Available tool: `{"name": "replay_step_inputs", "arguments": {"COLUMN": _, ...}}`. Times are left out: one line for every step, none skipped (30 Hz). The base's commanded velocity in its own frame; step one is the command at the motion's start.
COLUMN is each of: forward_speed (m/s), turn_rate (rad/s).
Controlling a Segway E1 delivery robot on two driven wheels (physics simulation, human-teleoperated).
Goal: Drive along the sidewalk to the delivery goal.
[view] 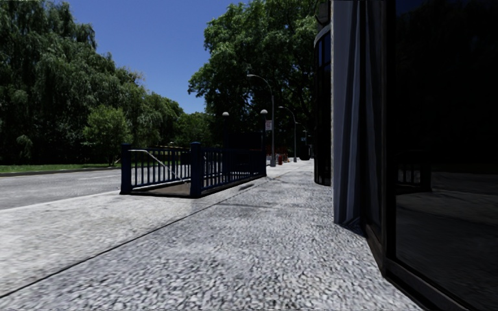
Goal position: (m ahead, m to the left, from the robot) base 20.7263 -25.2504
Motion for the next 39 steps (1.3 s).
{"name": "replay_step_inputs", "arguments": {"forward_speed": 2.0, "turn_rate": 0.0}}
{"name": "replay_step_inputs", "arguments": {"forward_speed": 2.0, "turn_rate": 0.0}}
{"name": "replay_step_inputs", "arguments": {"forward_speed": 2.0, "turn_rate": 0.0}}
{"name": "replay_step_inputs", "arguments": {"forward_speed": 2.0, "turn_rate": 0.0}}
{"name": "replay_step_inputs", "arguments": {"forward_speed": 2.0, "turn_rate": 0.0}}
{"name": "replay_step_inputs", "arguments": {"forward_speed": 2.0, "turn_rate": 0.0}}
{"name": "replay_step_inputs", "arguments": {"forward_speed": 2.0, "turn_rate": 0.0}}
{"name": "replay_step_inputs", "arguments": {"forward_speed": 2.0, "turn_rate": 0.0}}
{"name": "replay_step_inputs", "arguments": {"forward_speed": 2.0, "turn_rate": 0.0}}
{"name": "replay_step_inputs", "arguments": {"forward_speed": 2.0, "turn_rate": 0.0}}
{"name": "replay_step_inputs", "arguments": {"forward_speed": 2.0, "turn_rate": 0.0}}
{"name": "replay_step_inputs", "arguments": {"forward_speed": 2.0, "turn_rate": 0.0}}
{"name": "replay_step_inputs", "arguments": {"forward_speed": 2.0, "turn_rate": 0.0}}
{"name": "replay_step_inputs", "arguments": {"forward_speed": 2.0, "turn_rate": 0.0}}
{"name": "replay_step_inputs", "arguments": {"forward_speed": 2.0, "turn_rate": 0.0}}
{"name": "replay_step_inputs", "arguments": {"forward_speed": 2.0, "turn_rate": 0.0}}
{"name": "replay_step_inputs", "arguments": {"forward_speed": 2.0, "turn_rate": 0.0}}
{"name": "replay_step_inputs", "arguments": {"forward_speed": 2.0, "turn_rate": 0.0}}
{"name": "replay_step_inputs", "arguments": {"forward_speed": 2.0, "turn_rate": 0.0}}
{"name": "replay_step_inputs", "arguments": {"forward_speed": 2.0, "turn_rate": 0.0}}
{"name": "replay_step_inputs", "arguments": {"forward_speed": 2.0, "turn_rate": 0.0}}
{"name": "replay_step_inputs", "arguments": {"forward_speed": 2.0, "turn_rate": 0.0}}
{"name": "replay_step_inputs", "arguments": {"forward_speed": 2.0, "turn_rate": 0.0}}
{"name": "replay_step_inputs", "arguments": {"forward_speed": 2.0, "turn_rate": 0.0}}
{"name": "replay_step_inputs", "arguments": {"forward_speed": 2.0, "turn_rate": 0.0}}
{"name": "replay_step_inputs", "arguments": {"forward_speed": 2.0, "turn_rate": 0.0}}
{"name": "replay_step_inputs", "arguments": {"forward_speed": 2.0, "turn_rate": 0.0}}
{"name": "replay_step_inputs", "arguments": {"forward_speed": 2.0, "turn_rate": 0.0}}
{"name": "replay_step_inputs", "arguments": {"forward_speed": 2.0, "turn_rate": 0.0}}
{"name": "replay_step_inputs", "arguments": {"forward_speed": 2.0, "turn_rate": -0.01}}
{"name": "replay_step_inputs", "arguments": {"forward_speed": 2.0, "turn_rate": -0.07}}
{"name": "replay_step_inputs", "arguments": {"forward_speed": 2.0, "turn_rate": -0.16}}
{"name": "replay_step_inputs", "arguments": {"forward_speed": 2.0, "turn_rate": -0.16}}
{"name": "replay_step_inputs", "arguments": {"forward_speed": 2.0, "turn_rate": -0.21}}
{"name": "replay_step_inputs", "arguments": {"forward_speed": 2.0, "turn_rate": -0.23}}
{"name": "replay_step_inputs", "arguments": {"forward_speed": 2.0, "turn_rate": -0.23}}
{"name": "replay_step_inputs", "arguments": {"forward_speed": 2.0, "turn_rate": -0.25}}
{"name": "replay_step_inputs", "arguments": {"forward_speed": 2.0, "turn_rate": -0.25}}
{"name": "replay_step_inputs", "arguments": {"forward_speed": 2.0, "turn_rate": -0.31}}
